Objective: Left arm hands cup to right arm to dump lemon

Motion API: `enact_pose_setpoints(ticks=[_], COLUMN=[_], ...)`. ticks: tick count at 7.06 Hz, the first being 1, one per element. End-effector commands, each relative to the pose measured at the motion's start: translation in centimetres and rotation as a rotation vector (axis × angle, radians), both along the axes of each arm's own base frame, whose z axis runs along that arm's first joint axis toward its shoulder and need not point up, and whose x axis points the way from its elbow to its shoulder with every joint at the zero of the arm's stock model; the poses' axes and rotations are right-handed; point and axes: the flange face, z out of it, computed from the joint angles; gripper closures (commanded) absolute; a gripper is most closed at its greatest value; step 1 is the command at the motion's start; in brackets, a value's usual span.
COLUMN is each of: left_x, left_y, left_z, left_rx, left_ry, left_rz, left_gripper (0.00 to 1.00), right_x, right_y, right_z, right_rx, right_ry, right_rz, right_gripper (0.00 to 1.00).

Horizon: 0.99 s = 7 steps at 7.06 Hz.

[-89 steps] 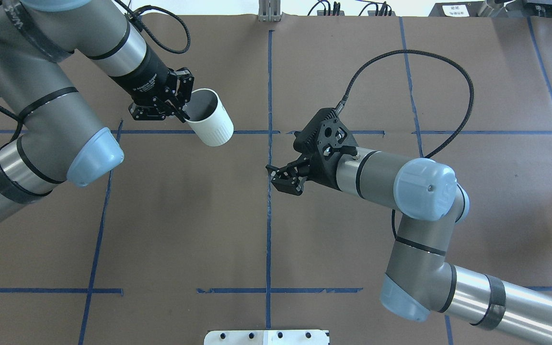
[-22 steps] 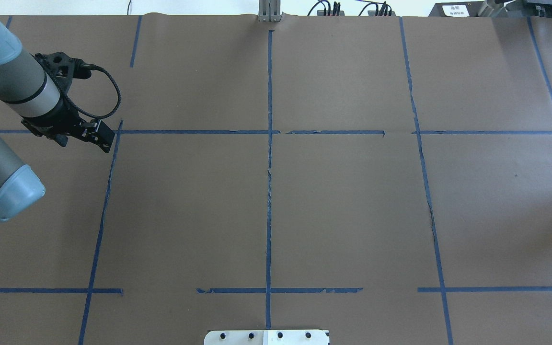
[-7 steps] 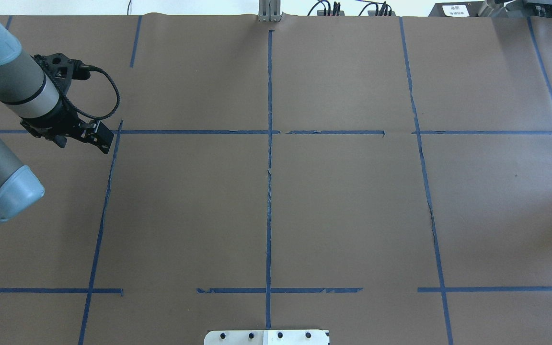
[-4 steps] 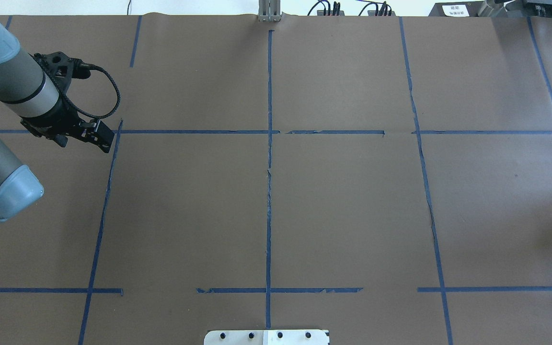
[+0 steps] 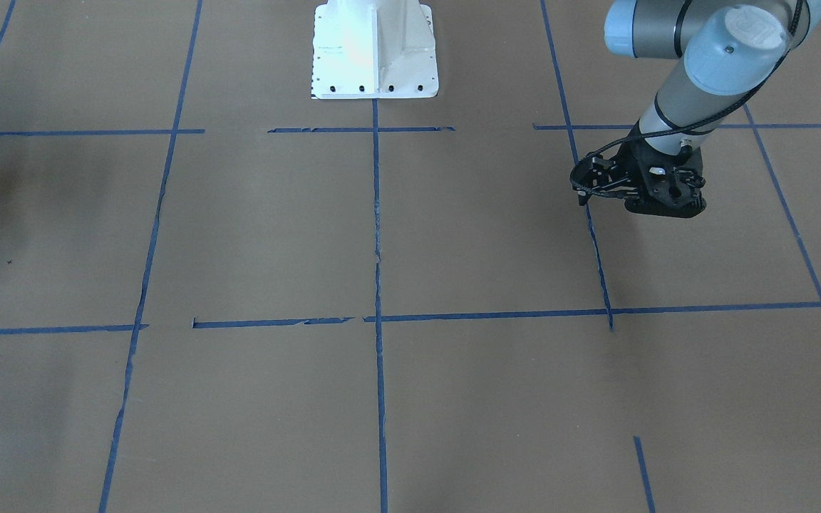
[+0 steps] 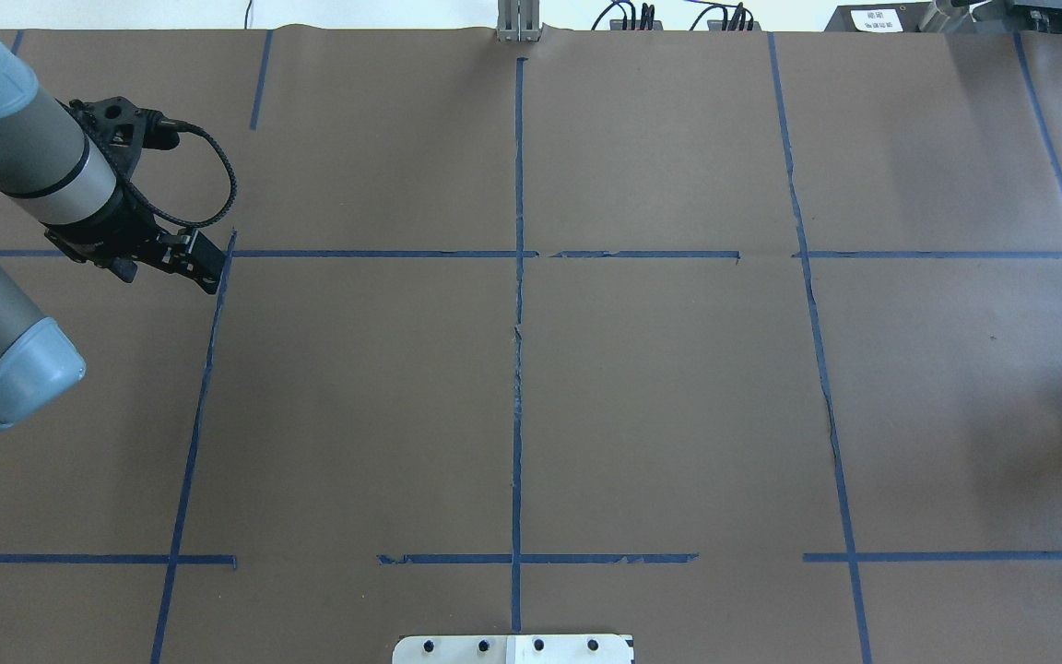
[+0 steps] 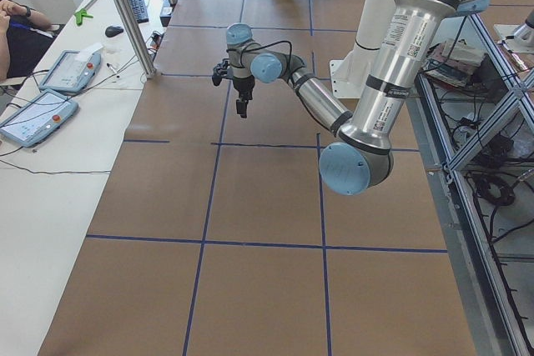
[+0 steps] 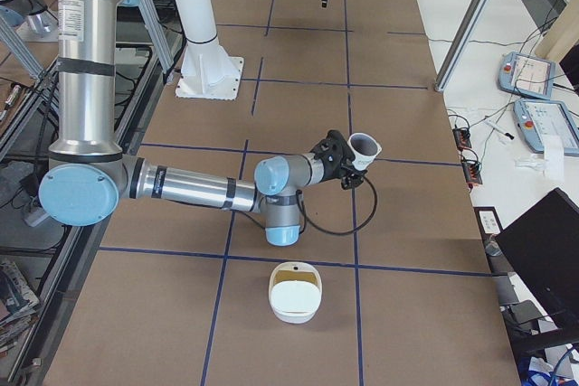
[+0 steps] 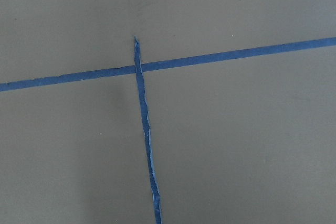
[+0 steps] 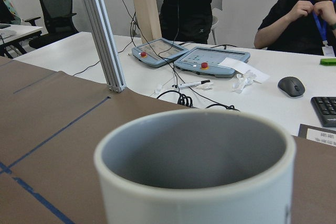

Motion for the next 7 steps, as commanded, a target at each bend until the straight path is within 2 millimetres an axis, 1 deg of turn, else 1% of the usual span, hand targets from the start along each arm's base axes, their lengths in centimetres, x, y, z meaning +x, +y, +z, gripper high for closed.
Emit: enact_pose_setpoints(ticks=[1, 2, 3, 4, 5, 6, 7], left_x=[2.2, 3.9, 4.1, 4.2, 4.2, 4.5, 4.9], left_y=[0.3, 0.4, 0.6, 0.6, 0.6, 0.5, 0.6], left_z=[-2.3, -4.3, -4.7, -5.0, -5.6, -7.7, -9.9], left_rx=[-0.023, -0.011, -0.020, -0.086, -0.120, -0.172, -0.244], left_ry=[0.028, 0.043, 0.048, 0.053, 0.067, 0.102, 0.145], left_rz=[-0.022, -0.004, -0.010, -0.073, -0.112, -0.139, -0.175], left_gripper=[0.00, 0.00, 0.00, 0.00, 0.00, 0.00, 0.00], right_x=[-10.3, -17.2, -24.6, -29.8, -34.4, -39.9, -43.3], right_y=[-3.8, -3.2, -2.6, -1.0, 1.1, 4.2, 6.2], right_z=[-6.6, -8.9, -13.3, -16.4, -19.4, -23.0, -26.8], right_rx=[0.031, 0.033, 0.039, 0.024, 0.032, 0.029, 0.030], right_ry=[0.063, 0.068, 0.069, 0.102, 0.099, 0.135, 0.165], right_rz=[0.047, 0.064, 0.107, 0.140, 0.162, 0.221, 0.266], right_gripper=[0.70, 0.70, 0.70, 0.70, 0.69, 0.67, 0.66])
